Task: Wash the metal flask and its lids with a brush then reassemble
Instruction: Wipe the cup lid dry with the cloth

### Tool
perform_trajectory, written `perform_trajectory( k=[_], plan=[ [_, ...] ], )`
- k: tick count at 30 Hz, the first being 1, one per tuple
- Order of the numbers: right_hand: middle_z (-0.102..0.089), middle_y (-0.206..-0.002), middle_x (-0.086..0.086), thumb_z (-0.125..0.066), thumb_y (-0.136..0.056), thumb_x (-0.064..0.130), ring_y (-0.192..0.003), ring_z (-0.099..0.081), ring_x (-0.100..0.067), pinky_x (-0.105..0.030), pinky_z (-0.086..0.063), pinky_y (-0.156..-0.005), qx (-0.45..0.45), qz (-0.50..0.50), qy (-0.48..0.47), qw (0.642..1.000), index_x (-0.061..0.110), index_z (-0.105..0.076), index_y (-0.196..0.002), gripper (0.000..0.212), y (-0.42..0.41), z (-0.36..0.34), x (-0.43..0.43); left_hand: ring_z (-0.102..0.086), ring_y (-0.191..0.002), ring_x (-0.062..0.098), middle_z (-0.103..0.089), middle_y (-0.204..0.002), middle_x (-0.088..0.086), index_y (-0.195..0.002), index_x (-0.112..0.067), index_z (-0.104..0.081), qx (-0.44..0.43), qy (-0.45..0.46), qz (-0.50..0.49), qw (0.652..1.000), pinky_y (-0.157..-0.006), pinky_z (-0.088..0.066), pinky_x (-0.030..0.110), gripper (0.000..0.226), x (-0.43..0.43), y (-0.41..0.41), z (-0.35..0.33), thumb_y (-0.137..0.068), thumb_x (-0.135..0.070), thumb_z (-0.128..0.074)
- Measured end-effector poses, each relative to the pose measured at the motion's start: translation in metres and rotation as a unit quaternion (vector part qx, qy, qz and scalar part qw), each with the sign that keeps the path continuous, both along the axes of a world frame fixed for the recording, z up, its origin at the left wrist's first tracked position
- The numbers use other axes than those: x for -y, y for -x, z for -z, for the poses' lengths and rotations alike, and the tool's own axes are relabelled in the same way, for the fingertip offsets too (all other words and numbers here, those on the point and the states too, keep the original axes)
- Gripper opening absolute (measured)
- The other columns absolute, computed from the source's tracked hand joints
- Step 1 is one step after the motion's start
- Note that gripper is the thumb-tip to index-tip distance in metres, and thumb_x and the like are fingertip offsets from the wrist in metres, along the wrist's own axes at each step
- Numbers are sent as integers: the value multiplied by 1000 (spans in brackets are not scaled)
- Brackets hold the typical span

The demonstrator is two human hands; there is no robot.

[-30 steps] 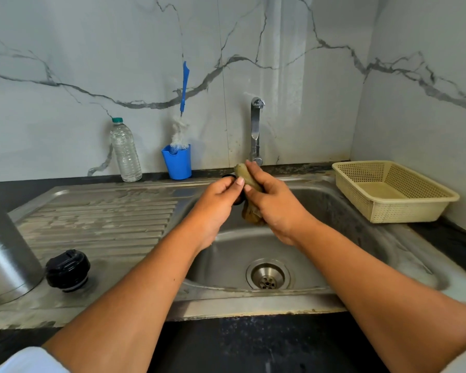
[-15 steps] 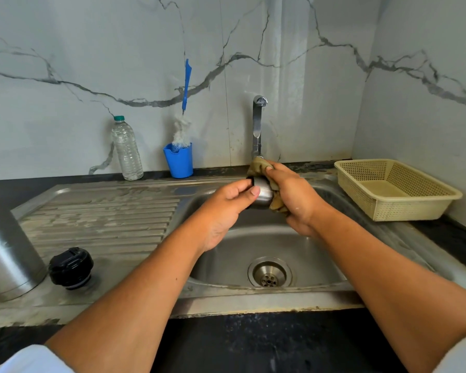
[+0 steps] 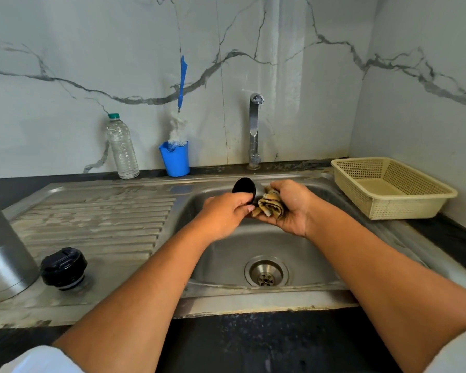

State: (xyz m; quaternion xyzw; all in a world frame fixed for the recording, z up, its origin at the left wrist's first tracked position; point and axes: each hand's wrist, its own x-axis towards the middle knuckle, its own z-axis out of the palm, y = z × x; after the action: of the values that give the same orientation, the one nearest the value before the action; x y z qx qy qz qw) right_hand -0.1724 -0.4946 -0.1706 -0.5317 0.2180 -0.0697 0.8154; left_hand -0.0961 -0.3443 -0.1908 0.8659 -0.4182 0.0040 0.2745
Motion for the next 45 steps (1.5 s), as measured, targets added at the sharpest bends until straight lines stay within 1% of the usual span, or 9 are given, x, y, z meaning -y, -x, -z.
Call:
perform_trajectory(
  k=[7,11,15,20,23,29,36,41,45],
  plan=[
    [-68,-118,-31,-40,-110,17,-97,-70,-35,-46,-62,-84,42,-22,98,994,-7,-58,-125,34,-3,3,-4,-45,-111,24,-64,-102,1,-115,-26,-69,90,-67,-45,993,-90,-25,28,24,3,8,-1,-108,-22,-47],
    [-70,-123,-19,-40,-110,16,-112,-68,-35,-45,-58,-92,90,-40,210,973,14,-58,-137,32,-4,6,-6,-56,-106,27,-63,-99,4,-106,-19,-71,107,-27,-13,994,-84,-36,28,18,4,9,-2,-103,-13,-54],
    [-70,-127,-11,-47,-108,19,-113,-67,-31,-44,-56,-96,142,-45,269,951,32,-52,-148,42,-7,9,-3,-66,-105,20,-73,-105,4,-111,-12,-72,-71,105,26,992,-92,-51,33,17,0,2,-2,-105,-16,-56],
    [-30,-166,3,-49,-107,15,-152,-26,-11,-21,-26,-120,203,-53,434,876,27,-37,-157,52,-11,11,-15,-68,-116,17,-76,-113,5,-123,-11,-67,-390,417,23,820,-112,-46,34,23,3,6,-12,-106,-10,-51],
    [-12,-171,3,-45,-109,24,-156,-9,-11,-2,-16,-106,183,-47,509,840,32,-22,-161,57,-16,13,-24,-67,-122,16,-74,-126,7,-126,-12,-67,-457,475,52,750,-105,-49,26,26,3,10,-15,-108,-19,-49],
    [-50,-153,0,-41,-109,36,-138,-50,-22,-42,-44,-112,186,-18,307,933,37,-18,-162,57,-18,16,-35,-73,-104,11,-79,-107,2,-115,-15,-69,-441,490,18,752,-83,-56,20,18,7,15,-16,-104,-12,-56],
    [-72,-121,-18,-33,-113,26,-106,-70,-26,-40,-57,-94,203,0,-41,978,6,-60,-131,38,-9,9,-25,-69,-116,21,-75,-121,12,-130,-8,-66,-418,476,0,774,-104,-48,33,30,11,20,-17,-106,-20,-51],
    [-69,-111,-27,-32,-112,32,-86,-64,-33,-34,-52,-59,179,-8,19,984,9,-60,-127,39,-6,7,-13,-67,-121,29,-73,-121,18,-132,-4,-63,-404,474,-23,782,-110,-49,41,33,12,13,-13,-105,-21,-57],
    [-71,-113,-20,-37,-112,29,-87,-68,-31,-38,-55,-67,170,-16,124,977,10,-60,-129,35,-4,3,-8,-70,-112,26,-75,-116,16,-124,-5,-67,-415,456,-21,787,-103,-53,34,27,8,11,-9,-106,-21,-56]
  ],
)
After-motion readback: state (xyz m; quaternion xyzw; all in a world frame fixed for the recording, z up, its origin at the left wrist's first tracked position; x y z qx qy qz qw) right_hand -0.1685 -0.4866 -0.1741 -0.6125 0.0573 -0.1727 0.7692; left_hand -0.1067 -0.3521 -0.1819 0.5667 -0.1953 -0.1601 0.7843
